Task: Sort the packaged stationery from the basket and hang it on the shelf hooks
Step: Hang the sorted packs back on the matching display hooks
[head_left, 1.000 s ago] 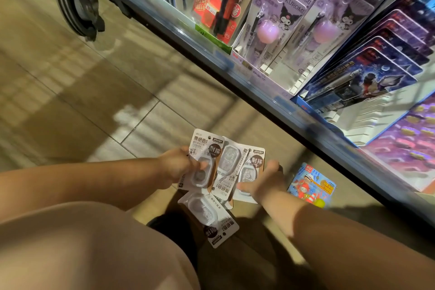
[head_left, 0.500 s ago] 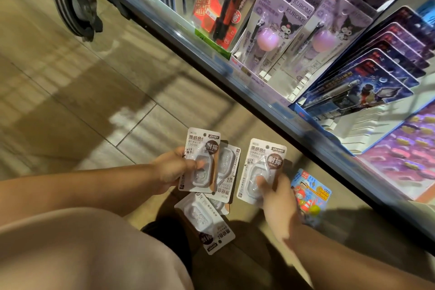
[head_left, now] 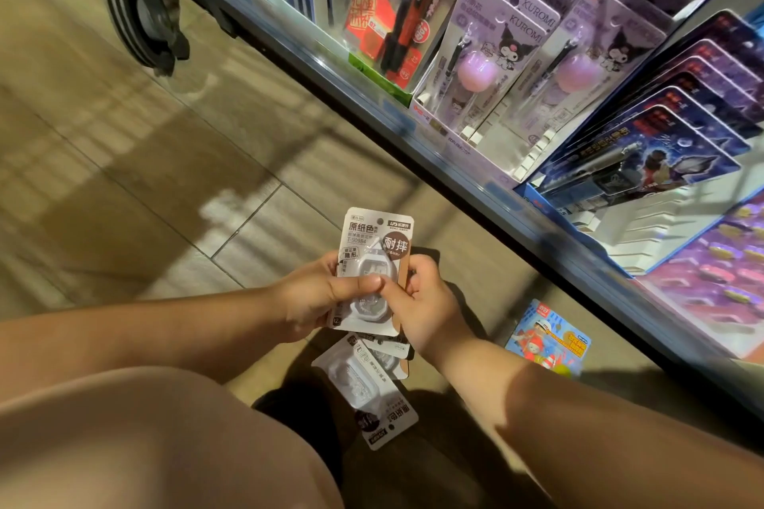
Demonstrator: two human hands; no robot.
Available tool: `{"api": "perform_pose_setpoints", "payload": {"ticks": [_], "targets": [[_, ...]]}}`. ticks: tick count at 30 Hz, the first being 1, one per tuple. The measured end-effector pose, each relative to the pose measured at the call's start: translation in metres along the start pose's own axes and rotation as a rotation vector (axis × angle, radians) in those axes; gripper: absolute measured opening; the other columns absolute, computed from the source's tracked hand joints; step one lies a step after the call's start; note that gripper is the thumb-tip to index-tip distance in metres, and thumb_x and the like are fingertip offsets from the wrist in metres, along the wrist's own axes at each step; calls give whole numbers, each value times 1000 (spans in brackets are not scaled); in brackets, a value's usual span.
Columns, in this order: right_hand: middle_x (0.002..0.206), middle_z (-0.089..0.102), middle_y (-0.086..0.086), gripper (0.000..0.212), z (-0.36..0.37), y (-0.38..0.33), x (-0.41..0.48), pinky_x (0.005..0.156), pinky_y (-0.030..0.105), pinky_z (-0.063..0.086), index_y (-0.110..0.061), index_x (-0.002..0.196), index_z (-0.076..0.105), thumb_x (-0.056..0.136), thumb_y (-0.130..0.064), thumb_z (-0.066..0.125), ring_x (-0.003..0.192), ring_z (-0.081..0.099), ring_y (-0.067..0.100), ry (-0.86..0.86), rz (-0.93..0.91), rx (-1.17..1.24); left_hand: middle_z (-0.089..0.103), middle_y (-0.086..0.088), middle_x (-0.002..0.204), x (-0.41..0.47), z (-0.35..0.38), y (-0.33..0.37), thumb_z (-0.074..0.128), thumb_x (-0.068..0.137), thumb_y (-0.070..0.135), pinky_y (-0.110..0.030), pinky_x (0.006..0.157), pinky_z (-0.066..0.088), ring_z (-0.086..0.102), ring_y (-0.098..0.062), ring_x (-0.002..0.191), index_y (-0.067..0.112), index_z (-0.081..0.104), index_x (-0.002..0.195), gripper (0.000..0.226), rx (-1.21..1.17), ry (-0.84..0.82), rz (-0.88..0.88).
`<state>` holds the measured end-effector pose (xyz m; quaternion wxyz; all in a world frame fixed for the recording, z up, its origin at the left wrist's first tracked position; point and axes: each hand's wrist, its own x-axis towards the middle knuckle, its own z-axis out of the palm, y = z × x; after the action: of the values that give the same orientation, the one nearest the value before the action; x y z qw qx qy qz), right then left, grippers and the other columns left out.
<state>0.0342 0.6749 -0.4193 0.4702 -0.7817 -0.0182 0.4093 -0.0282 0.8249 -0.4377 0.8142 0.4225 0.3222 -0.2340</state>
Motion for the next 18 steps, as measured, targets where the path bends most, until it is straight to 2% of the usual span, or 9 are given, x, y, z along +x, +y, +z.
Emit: {"api": "perform_pose_setpoints", "payload": {"ticks": [2, 4, 6, 8, 10, 12, 13, 15, 18], "targets": [[77, 62, -4, 18, -1, 3, 3, 63, 19, 48, -22, 97, 55, 96, -39, 53, 67, 59, 6, 65, 54, 23, 74, -10, 88, 2, -4, -3, 70, 75, 7, -28, 58, 57, 72, -21, 73, 9, 65, 106, 32, 4, 43, -1], [94, 63, 3, 28, -5, 8, 10, 71, 28, 44, -15, 107, 54, 97, -41, 50, 81, 56, 16, 164, 136, -77, 74, -5, 79, 0, -9, -4, 71, 76, 5, -21, 48, 50, 70, -16, 63, 13, 65, 98, 24, 27, 94, -24], [118, 54, 11, 45, -8, 15, 12, 73, 22, 35, -9, 124, 48, 93, -40, 59, 97, 52, 22, 186, 255, -325, 74, -2, 77, -1, -15, -7, 79, 71, 8, -20, 46, 47, 68, -13, 60, 16, 64, 98, 33, 67, 161, -44], [130, 45, 12, 65, -5, 18, 10, 75, 22, 35, -9, 132, 38, 85, -40, 69, 112, 50, 26, 126, 361, -411, 74, -1, 81, 1, -22, -10, 82, 71, 10, -23, 49, 48, 69, -13, 61, 20, 61, 104, 40, 75, 275, -65], [128, 46, 8, 71, 1, 21, 10, 64, 18, 39, -12, 132, 32, 80, -36, 75, 104, 52, 23, 88, 417, -373, 73, -2, 84, 2, -28, -12, 79, 75, 7, -24, 51, 50, 69, -14, 62, 22, 60, 103, 37, 54, 369, -75], [115, 49, 3, 70, 6, 21, 11, 43, 13, 31, -13, 129, 30, 80, -30, 77, 87, 49, 16, 86, 447, -351, 73, -6, 89, 3, -33, -12, 78, 75, 6, -31, 60, 53, 70, -22, 72, 21, 62, 100, 34, 66, 395, -84], [109, 49, 2, 71, 7, 22, 12, 38, 12, 27, -12, 130, 29, 80, -28, 77, 83, 48, 15, 100, 454, -351, 73, -9, 93, 3, -35, -12, 78, 75, 5, -35, 66, 55, 70, -27, 78, 20, 62, 100, 32, 66, 401, -90], [103, 49, 1, 71, 7, 25, 16, 38, 11, 28, -9, 130, 31, 79, -26, 77, 78, 50, 12, 119, 426, -346, 73, -13, 96, 4, -40, -12, 77, 76, 5, -38, 69, 55, 70, -31, 83, 19, 62, 100, 32, 58, 412, -98], [102, 62, -2, 55, 2, 34, 22, 44, 9, 39, -13, 121, 46, 77, -21, 79, 73, 61, 6, 106, 344, -221, 74, -10, 94, 5, -44, -12, 77, 76, 7, -32, 60, 53, 71, -26, 77, 18, 62, 104, 34, 52, 411, -88]]}}
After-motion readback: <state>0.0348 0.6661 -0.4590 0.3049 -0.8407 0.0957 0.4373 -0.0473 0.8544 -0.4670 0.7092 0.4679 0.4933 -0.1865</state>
